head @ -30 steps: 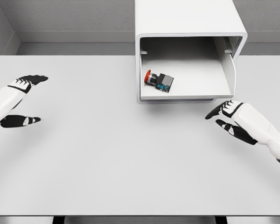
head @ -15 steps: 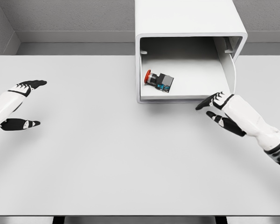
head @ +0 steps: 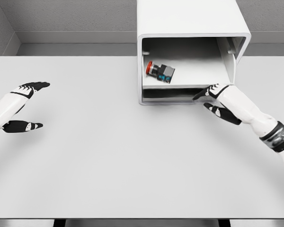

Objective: Slide open multi-storey tabletop storage cabinets and put open load switch and slide close multi-storey tabletop storage cabinets

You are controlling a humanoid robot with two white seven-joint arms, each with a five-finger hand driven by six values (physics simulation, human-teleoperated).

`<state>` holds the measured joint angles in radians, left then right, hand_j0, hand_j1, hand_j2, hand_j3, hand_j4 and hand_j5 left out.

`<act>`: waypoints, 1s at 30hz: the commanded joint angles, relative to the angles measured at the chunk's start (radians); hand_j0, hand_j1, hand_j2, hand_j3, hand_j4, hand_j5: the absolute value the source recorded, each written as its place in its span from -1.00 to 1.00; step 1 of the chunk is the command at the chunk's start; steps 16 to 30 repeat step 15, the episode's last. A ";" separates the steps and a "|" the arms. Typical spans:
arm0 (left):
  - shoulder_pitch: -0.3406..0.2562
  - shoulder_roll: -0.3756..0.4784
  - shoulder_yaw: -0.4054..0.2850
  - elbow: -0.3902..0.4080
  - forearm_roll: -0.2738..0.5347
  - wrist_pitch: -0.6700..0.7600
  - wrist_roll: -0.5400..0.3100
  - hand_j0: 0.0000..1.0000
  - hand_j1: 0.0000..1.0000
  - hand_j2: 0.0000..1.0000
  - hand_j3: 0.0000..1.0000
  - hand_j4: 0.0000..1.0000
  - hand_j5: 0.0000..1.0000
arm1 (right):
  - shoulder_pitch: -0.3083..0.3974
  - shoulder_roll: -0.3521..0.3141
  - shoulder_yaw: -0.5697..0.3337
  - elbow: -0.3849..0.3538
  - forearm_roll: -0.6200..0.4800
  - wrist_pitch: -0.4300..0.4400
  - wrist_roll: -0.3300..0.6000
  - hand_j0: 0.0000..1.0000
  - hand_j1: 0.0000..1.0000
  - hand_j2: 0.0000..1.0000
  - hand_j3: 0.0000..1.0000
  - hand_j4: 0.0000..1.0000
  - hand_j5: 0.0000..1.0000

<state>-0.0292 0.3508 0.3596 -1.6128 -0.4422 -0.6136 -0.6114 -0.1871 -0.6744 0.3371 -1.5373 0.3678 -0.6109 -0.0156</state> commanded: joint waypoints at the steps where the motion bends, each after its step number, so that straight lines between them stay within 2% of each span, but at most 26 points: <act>1: 0.000 0.000 0.001 0.001 0.008 0.003 0.001 1.00 1.00 1.00 1.00 1.00 1.00 | -0.002 0.015 0.022 0.051 -0.003 0.000 0.016 0.18 0.18 0.18 0.18 0.18 0.18; 7: 0.002 -0.001 -0.001 -0.002 0.000 0.003 0.001 1.00 1.00 1.00 1.00 1.00 1.00 | 0.005 -0.007 0.013 0.048 -0.007 0.000 0.012 0.20 0.20 0.20 0.20 0.20 0.20; 11: 0.002 -0.001 -0.005 -0.001 -0.020 0.003 0.001 1.00 1.00 1.00 1.00 1.00 1.00 | 0.023 -0.157 -0.021 0.059 -0.039 0.000 -0.003 0.22 0.22 0.22 0.22 0.22 0.22; 14: 0.002 -0.003 -0.015 -0.001 -0.030 0.003 0.001 1.00 1.00 1.00 1.00 1.00 1.00 | 0.071 -0.208 -0.084 0.060 -0.041 0.000 -0.004 0.22 0.22 0.22 0.22 0.22 0.22; 30: 0.002 -0.003 -0.015 -0.001 -0.030 0.003 0.001 1.00 1.00 1.00 1.00 1.00 1.00 | 0.071 -0.208 -0.086 0.060 -0.043 0.000 -0.004 0.23 0.23 0.23 0.23 0.23 0.23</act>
